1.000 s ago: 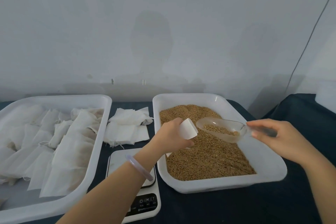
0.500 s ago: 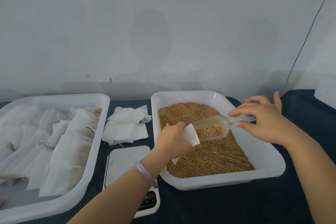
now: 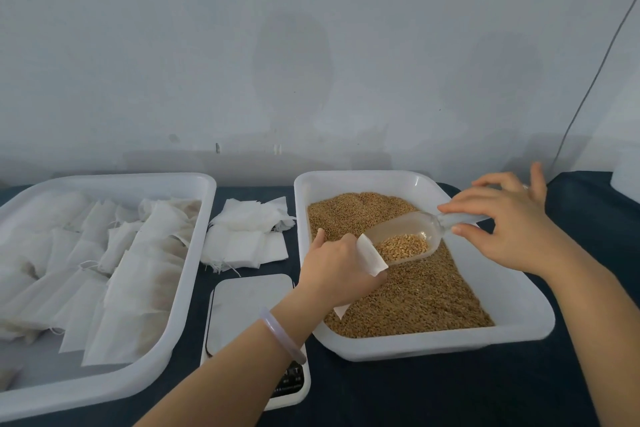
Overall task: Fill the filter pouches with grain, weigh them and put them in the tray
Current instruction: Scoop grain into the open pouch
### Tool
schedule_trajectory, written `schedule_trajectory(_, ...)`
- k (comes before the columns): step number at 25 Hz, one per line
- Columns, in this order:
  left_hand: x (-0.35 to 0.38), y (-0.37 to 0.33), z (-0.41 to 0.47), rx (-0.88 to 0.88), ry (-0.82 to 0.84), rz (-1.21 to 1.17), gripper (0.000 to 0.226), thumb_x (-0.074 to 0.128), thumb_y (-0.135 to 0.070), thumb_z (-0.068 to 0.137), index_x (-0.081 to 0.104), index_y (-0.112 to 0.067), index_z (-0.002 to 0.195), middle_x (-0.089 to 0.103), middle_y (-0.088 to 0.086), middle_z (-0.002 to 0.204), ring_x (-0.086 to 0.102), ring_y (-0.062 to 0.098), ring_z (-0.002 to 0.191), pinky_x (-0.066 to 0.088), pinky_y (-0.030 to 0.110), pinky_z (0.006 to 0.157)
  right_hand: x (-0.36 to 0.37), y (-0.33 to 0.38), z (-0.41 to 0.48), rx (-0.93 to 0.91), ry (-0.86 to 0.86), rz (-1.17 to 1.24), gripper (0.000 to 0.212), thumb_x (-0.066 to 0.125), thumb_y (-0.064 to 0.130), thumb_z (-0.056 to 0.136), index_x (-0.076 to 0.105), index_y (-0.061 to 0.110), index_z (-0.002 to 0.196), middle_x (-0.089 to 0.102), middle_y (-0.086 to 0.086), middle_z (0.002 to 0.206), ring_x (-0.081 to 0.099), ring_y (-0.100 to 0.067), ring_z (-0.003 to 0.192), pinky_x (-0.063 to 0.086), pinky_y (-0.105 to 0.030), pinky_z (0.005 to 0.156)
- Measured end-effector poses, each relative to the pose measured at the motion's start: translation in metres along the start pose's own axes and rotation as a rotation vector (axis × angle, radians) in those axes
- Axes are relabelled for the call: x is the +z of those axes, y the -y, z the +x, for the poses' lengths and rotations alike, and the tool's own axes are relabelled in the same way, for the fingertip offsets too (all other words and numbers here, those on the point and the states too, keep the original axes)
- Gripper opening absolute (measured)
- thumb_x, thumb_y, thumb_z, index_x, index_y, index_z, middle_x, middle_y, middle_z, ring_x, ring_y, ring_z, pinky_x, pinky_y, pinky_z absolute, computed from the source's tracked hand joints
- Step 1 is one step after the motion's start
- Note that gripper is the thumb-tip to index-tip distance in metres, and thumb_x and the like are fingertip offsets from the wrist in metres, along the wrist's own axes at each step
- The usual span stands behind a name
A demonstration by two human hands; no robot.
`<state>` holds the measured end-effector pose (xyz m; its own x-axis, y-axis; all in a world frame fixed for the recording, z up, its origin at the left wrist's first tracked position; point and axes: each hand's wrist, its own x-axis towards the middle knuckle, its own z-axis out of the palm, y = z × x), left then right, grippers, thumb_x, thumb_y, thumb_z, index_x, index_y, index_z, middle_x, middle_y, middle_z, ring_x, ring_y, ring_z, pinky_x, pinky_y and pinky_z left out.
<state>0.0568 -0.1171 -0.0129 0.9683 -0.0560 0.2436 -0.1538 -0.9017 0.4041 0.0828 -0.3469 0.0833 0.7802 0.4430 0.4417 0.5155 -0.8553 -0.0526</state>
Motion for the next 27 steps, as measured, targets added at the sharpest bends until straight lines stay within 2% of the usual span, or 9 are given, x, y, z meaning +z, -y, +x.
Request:
schedule_trajectory(2,-0.003,0.002,-0.003,0.001,-0.053,0.017,0.06,0.05,-0.065,0.08,0.05,-0.014,0.111,0.064,-0.005,0.084,0.063,0.017,0.093,-0.001,0.04,0.119,0.0,0.001,0.0,-0.011,-0.028,0.019,0.026,0.072,0.025,0.079,0.069,0.04,0.101,0.053,0.028,0.098,0.041,-0.018,0.118,-0.017,-0.049,0.108)
schedule_trajectory(5,-0.009,0.007,-0.008,-0.019,-0.048,0.031,0.059,0.05,-0.067,0.079,0.05,-0.015,0.107,0.064,-0.005,0.083,0.064,0.017,0.093,-0.005,0.041,0.118,0.001,0.004,0.002,-0.023,-0.028,0.033,0.027,0.073,0.023,0.078,0.07,0.039,0.1,0.054,0.026,0.098,0.042,-0.02,0.117,-0.015,-0.049,0.109)
schedule_trajectory(10,-0.011,0.018,-0.011,-0.079,0.01,-0.064,0.046,0.053,-0.061,0.081,0.044,-0.018,0.093,0.052,-0.007,0.078,0.055,0.019,0.086,0.012,0.044,0.116,0.006,0.014,0.005,-0.051,-0.043,0.039,0.026,0.074,0.022,0.078,0.071,0.036,0.099,0.057,0.023,0.098,0.044,-0.023,0.111,-0.003,-0.049,0.109)
schedule_trajectory(12,-0.008,0.022,-0.013,-0.076,0.015,-0.084,0.046,0.054,-0.06,0.082,0.046,-0.017,0.096,0.05,-0.007,0.08,0.053,0.018,0.088,0.01,0.042,0.117,0.006,0.016,0.007,-0.067,-0.053,0.034,0.026,0.074,0.022,0.077,0.072,0.035,0.099,0.06,0.02,0.098,0.045,-0.022,0.109,0.001,-0.047,0.108)
schedule_trajectory(15,-0.006,0.024,-0.014,-0.068,0.023,-0.077,0.048,0.054,-0.061,0.082,0.049,-0.017,0.102,0.051,-0.006,0.086,0.054,0.019,0.1,0.007,0.04,0.118,0.006,0.017,0.011,-0.077,-0.044,0.019,0.027,0.075,0.022,0.077,0.072,0.036,0.099,0.062,0.019,0.098,0.045,-0.021,0.107,0.001,-0.043,0.108)
schedule_trajectory(20,-0.004,0.025,-0.013,-0.055,0.043,-0.044,0.045,0.051,-0.062,0.083,0.042,-0.02,0.094,0.047,-0.007,0.084,0.053,0.019,0.102,0.005,0.04,0.118,0.006,0.018,0.011,-0.1,-0.042,-0.025,0.027,0.076,0.022,0.075,0.073,0.035,0.099,0.066,0.015,0.098,0.047,-0.022,0.105,0.002,-0.042,0.107)
schedule_trajectory(25,-0.004,0.024,-0.013,-0.051,0.045,0.011,0.054,0.049,-0.061,0.084,0.051,-0.013,0.108,0.051,-0.003,0.091,0.051,0.02,0.107,0.002,0.041,0.118,0.004,0.02,0.009,-0.122,-0.056,-0.047,0.028,0.079,0.019,0.072,0.074,0.032,0.097,0.067,0.013,0.095,0.049,-0.025,0.101,0.005,-0.044,0.105)
schedule_trajectory(27,-0.003,0.024,-0.013,-0.05,0.04,0.023,0.054,0.048,-0.061,0.084,0.051,-0.013,0.108,0.051,-0.002,0.091,0.051,0.02,0.107,0.001,0.041,0.117,0.003,0.021,0.008,-0.123,-0.042,-0.05,0.028,0.078,0.019,0.073,0.074,0.033,0.097,0.066,0.015,0.096,0.049,-0.024,0.101,0.007,-0.043,0.104)
